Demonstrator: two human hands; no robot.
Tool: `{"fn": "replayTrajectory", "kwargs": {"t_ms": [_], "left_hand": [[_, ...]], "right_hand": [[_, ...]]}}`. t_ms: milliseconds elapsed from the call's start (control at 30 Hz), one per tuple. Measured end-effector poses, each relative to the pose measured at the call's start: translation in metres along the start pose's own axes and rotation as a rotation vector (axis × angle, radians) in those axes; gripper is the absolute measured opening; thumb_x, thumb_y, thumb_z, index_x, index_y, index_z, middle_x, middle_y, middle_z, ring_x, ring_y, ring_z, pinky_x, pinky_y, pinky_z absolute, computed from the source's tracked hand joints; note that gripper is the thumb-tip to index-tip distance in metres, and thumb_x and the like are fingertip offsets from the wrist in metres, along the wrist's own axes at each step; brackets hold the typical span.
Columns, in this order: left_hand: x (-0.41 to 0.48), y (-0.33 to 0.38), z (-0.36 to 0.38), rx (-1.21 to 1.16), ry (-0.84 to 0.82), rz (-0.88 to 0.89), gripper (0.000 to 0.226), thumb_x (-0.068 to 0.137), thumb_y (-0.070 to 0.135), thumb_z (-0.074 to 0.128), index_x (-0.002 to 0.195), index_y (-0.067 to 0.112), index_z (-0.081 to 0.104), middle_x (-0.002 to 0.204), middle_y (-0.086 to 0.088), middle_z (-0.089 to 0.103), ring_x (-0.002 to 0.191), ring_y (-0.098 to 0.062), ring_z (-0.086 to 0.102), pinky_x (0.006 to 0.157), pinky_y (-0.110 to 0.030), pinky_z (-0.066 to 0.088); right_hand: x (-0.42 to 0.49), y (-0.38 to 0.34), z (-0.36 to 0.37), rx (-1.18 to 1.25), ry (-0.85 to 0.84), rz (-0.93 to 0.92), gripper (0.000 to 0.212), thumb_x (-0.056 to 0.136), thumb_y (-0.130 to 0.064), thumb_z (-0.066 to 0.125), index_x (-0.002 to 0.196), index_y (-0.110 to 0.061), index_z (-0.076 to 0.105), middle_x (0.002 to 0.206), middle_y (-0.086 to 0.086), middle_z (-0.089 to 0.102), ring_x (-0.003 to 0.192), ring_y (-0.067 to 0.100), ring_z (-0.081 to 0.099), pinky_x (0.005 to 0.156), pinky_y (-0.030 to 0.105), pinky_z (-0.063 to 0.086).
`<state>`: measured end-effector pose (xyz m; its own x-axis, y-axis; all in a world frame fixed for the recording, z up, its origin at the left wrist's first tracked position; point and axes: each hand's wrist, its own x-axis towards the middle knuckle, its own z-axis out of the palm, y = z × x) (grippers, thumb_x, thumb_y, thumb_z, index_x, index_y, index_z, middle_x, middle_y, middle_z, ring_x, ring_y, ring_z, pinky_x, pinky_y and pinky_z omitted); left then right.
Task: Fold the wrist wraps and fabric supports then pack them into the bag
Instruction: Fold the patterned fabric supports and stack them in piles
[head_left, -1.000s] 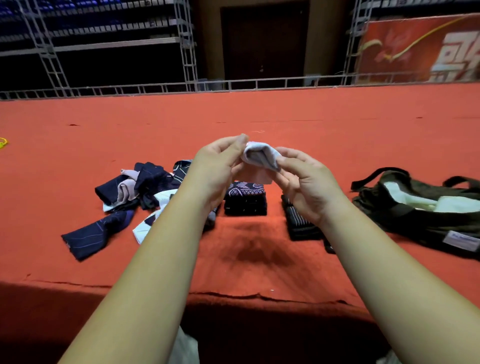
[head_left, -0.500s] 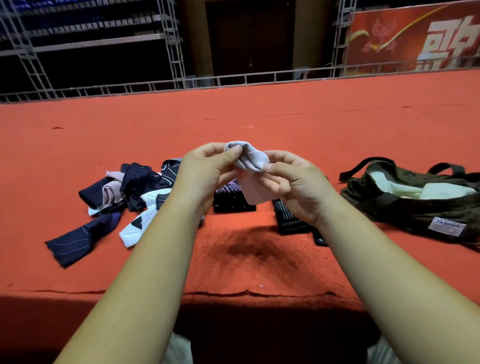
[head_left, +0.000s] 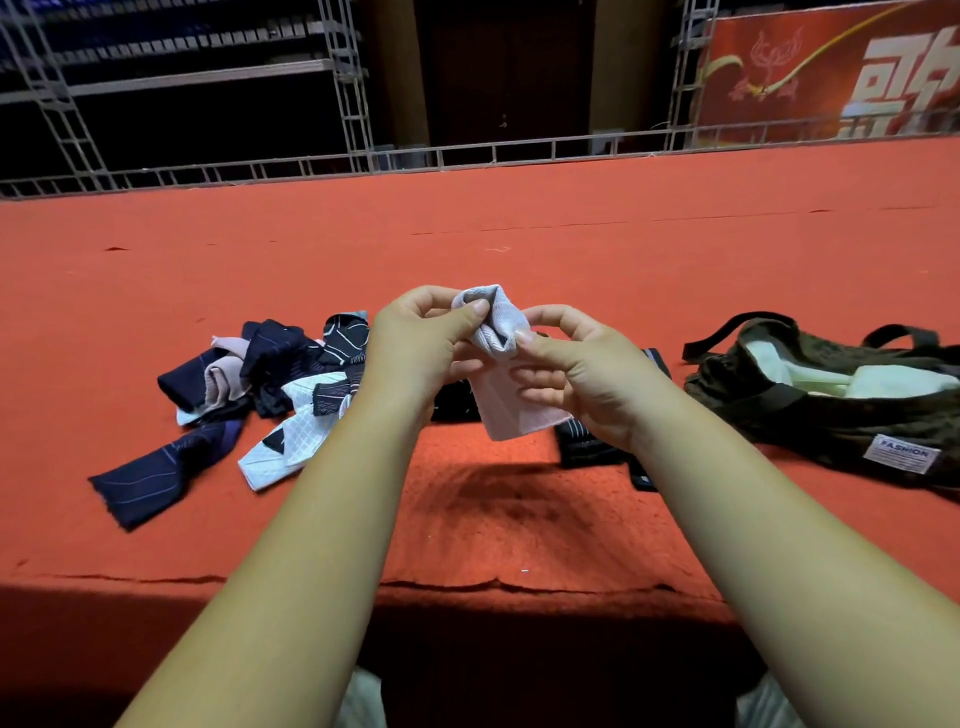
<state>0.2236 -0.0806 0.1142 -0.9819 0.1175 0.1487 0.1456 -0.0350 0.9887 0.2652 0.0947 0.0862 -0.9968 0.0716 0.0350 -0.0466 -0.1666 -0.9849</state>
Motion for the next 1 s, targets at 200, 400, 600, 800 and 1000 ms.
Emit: {"fn": "replayTrajectory", "kwargs": {"t_ms": [200,400,600,800,1000], "left_hand": [[-0.005,-0.005,0.006,0.107,-0.031,0.044,0.01,0.097,0.008,0.073,0.106,0.01,0.076,0.101,-0.014,0.08,0.072,-0.021,0.078,0.063,-0.034,0.064],[-0.004,-0.006,0.01,0.19,0.058,0.041,0.03,0.084,-0.011,0.054,0.093,0.009,0.075,0.087,-0.013,0.08,0.059,-0.018,0.076,0.05,-0.027,0.058],[-0.005,0.003,0.014,0.356,0.113,0.078,0.037,0.076,-0.002,0.05,0.085,0.019,0.079,0.063,0.0,0.074,0.045,-0.015,0.067,0.049,-0.022,0.046],[-0.006,0.02,0.012,0.331,0.046,-0.031,0.038,0.085,0.003,0.043,0.096,0.01,0.079,0.064,-0.011,0.07,0.054,-0.022,0.073,0.049,-0.024,0.051],[-0.003,0.013,-0.008,0.096,-0.186,-0.068,0.021,0.095,-0.004,0.061,0.112,-0.003,0.073,0.09,-0.014,0.072,0.079,-0.024,0.076,0.065,-0.028,0.064]], "right_hand": [[0.006,0.001,0.007,-0.076,0.115,0.034,0.017,0.1,-0.013,0.069,0.099,-0.03,0.065,0.074,-0.003,0.07,0.059,0.012,0.059,0.065,0.032,0.055],[0.01,-0.002,0.008,-0.629,0.37,-0.202,0.014,0.087,-0.012,0.06,0.09,-0.024,0.067,0.067,-0.001,0.063,0.055,0.02,0.052,0.052,0.028,0.042],[0.006,-0.017,0.017,-0.803,0.469,-0.34,0.015,0.079,-0.013,0.061,0.082,-0.024,0.07,0.069,-0.003,0.066,0.061,0.017,0.058,0.053,0.03,0.041],[0.011,-0.029,0.019,-0.777,0.444,-0.289,0.02,0.085,-0.014,0.061,0.08,-0.023,0.078,0.064,-0.012,0.065,0.063,0.007,0.055,0.055,0.024,0.038],[0.019,-0.03,0.008,-0.501,0.375,-0.156,0.034,0.077,-0.019,0.055,0.092,0.005,0.074,0.063,0.006,0.054,0.06,0.021,0.05,0.062,0.039,0.05]]}}
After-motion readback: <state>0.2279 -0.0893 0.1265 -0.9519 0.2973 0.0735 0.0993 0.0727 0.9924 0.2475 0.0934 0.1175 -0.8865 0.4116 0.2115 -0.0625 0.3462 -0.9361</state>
